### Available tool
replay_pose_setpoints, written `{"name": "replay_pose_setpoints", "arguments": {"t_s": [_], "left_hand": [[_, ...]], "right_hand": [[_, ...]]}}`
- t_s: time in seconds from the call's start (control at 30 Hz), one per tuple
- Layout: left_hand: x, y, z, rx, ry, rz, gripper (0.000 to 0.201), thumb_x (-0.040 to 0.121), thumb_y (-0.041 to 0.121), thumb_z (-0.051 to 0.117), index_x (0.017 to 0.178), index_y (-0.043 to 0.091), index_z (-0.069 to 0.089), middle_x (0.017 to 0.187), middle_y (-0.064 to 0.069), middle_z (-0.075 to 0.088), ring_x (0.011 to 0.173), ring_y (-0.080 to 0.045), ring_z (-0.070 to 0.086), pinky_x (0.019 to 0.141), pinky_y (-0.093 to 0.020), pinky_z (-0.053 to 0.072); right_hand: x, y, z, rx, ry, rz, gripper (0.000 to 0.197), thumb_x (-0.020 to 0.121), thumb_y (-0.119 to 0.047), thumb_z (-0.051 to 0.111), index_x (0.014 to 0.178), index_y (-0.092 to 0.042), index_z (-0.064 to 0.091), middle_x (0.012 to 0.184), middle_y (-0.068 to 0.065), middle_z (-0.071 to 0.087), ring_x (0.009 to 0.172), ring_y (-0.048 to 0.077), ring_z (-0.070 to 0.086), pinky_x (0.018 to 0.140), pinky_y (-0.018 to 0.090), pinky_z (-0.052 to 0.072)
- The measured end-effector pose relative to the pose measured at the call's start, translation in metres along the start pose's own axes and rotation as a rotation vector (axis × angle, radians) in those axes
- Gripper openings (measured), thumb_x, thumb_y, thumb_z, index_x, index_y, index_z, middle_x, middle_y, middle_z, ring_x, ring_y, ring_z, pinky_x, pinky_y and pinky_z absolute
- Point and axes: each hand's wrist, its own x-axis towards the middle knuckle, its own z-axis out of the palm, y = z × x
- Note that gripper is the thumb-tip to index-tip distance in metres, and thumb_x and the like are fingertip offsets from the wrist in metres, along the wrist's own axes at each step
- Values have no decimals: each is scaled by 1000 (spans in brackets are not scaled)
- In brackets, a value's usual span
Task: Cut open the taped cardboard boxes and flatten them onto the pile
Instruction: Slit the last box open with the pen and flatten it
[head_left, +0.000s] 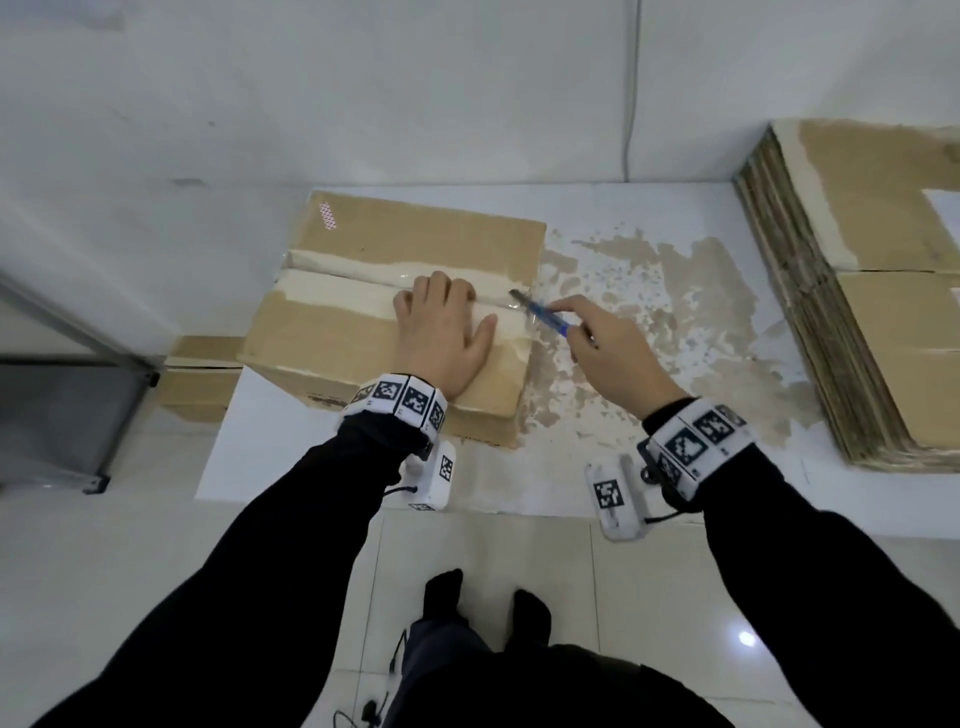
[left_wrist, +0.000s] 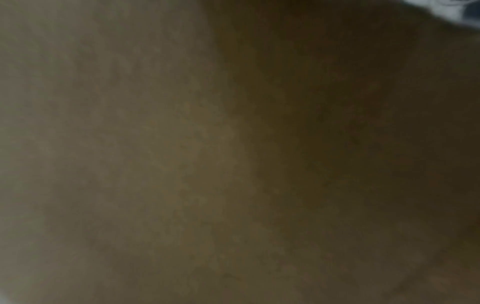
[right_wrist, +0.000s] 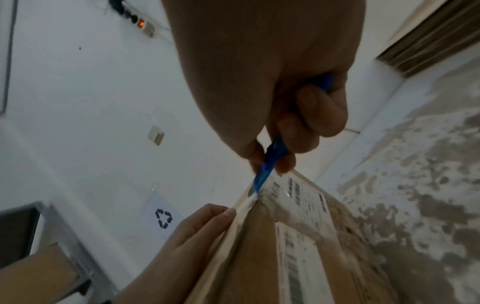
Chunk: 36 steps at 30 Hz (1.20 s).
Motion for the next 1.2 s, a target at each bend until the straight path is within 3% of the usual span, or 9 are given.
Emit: {"name": "replay_pose_setpoints", "arguments": {"t_s": [0.2,0.3,0.47,0.57,0.7,0.9,1.0,1.13,1.2], "left_hand": [[6,-1,3,-44,105,16,42,86,46,36,100,11,55,102,-6,51,100,-27,45,89,-39,24],[8,-1,2,-84,139,37,39,86,43,40,98,10,56,100,-7,51,98,-27,45,89,-37,22],[9,1,3,-142,195,96,33,87,40,43,95,10,55,97,-6,51,95,-24,44,88,-35,22],[9,1,1,-154,222,115,33,89,39,42,95,9,54,97,-6,50,95,-24,44,88,-35,22],[15,0,-4,-157,314,98,35,92,40,36,93,8,50,97,-8,48,94,-21,36,88,-33,19],[20,6,-6,173,-61,66,34,97,36,32,103,12,55,103,-7,59,99,-27,51,95,-43,26],[25,23,-16,36,-175,-147,26,100,21,33,116,9,50,109,-9,61,104,-30,55,98,-43,32],[33,17,-17,-1036,-18,-864,42,89,23,60,123,7,40,108,-3,59,98,-20,57,94,-33,43],[45,10,-16,-1271,12,-1074,54,75,32,74,112,2,48,108,-10,67,95,-23,63,91,-37,50]], "right_hand": [[22,9,-14,-260,-38,-127,22,97,-25,49,117,-24,59,62,2,51,49,16,42,49,29,33],[26,13,-20,-181,-106,-125,20,97,-22,51,114,-24,61,63,-5,52,50,13,42,50,25,33],[29,20,-38,-95,-271,-112,14,96,-23,52,106,-30,58,56,-1,49,42,5,35,44,12,29],[27,24,-34,-24,-293,-79,14,97,-23,51,107,-29,58,55,2,45,46,15,32,46,17,28],[13,31,-45,22,-523,-31,18,96,-28,51,108,-38,60,57,2,49,46,15,33,44,17,31],[2,31,-60,-38,8,-37,23,96,-24,52,118,-32,56,73,-4,65,44,1,48,42,13,36],[-1,27,-49,-154,-27,-77,24,95,-24,53,116,-36,59,77,-12,60,52,6,48,47,19,34],[-7,29,-25,-228,-86,-111,27,96,-23,51,119,-33,60,91,-6,62,64,3,50,55,21,39],[-10,29,-19,-315,-8,-187,28,95,-21,51,120,-31,61,90,-2,65,73,12,56,60,29,46]]}}
